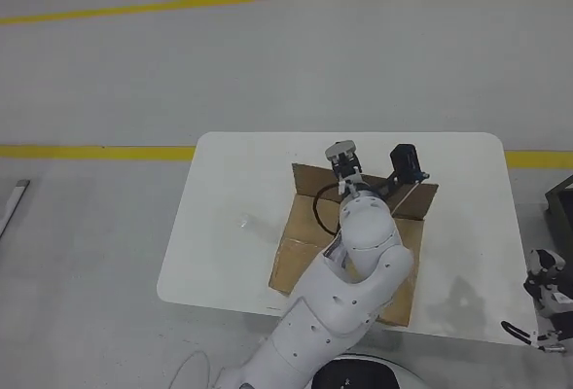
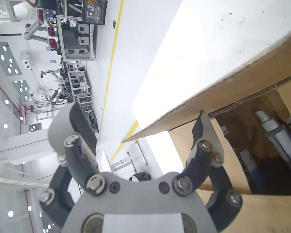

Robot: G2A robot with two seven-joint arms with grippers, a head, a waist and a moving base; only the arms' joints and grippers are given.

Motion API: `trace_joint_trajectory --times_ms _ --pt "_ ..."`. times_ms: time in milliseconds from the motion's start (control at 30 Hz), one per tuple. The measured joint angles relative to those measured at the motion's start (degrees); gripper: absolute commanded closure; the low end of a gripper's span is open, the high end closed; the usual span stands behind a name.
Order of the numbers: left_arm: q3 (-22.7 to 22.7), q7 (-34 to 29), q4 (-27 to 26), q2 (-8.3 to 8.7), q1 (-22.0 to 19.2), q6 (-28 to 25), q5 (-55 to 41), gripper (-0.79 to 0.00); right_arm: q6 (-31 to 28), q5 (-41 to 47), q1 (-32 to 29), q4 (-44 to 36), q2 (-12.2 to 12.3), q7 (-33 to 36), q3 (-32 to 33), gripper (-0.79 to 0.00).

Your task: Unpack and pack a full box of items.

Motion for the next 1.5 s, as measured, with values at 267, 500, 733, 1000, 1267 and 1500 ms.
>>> trace_joint_trajectory --times_ms 267,500,733,1000,1267,1500 --pt "-0.2 2.0 10.9 -2.02 -5.3 3.5 -2.7 -0.785 -0.1 0.1 0.1 0.3 -0.1 0.1 0.6 0.0" --pt "-0.5 3.3 19.3 -3.65 -9.0 5.1 -5.5 -0.785 -0.2 0.3 0.2 0.5 -0.3 0.2 1.1 0.0" --pt "-0.3 3.7 24.5 -4.99 -11.1 6.2 -6.7 -0.785 -0.3 0.6 0.0 0.6 -0.4 0.1 1.3 0.0" --pt "-2.5 5.6 20.0 -5.58 -8.5 7.4 -9.4 -0.785 -0.6 0.4 -0.1 0.4 -0.6 0.1 1.0 0.0" --pt "-5.3 2.8 2.8 -3.31 1.3 1.9 -6.6 -0.785 -1.4 0.2 -0.1 -0.5 -0.7 0.6 0.7 0.0" --pt "-6.8 4.7 -19.1 -0.43 17.2 -6.4 -3.7 -0.785 -4.8 0.4 -0.8 -1.9 -0.8 0.6 0.0 0.0"
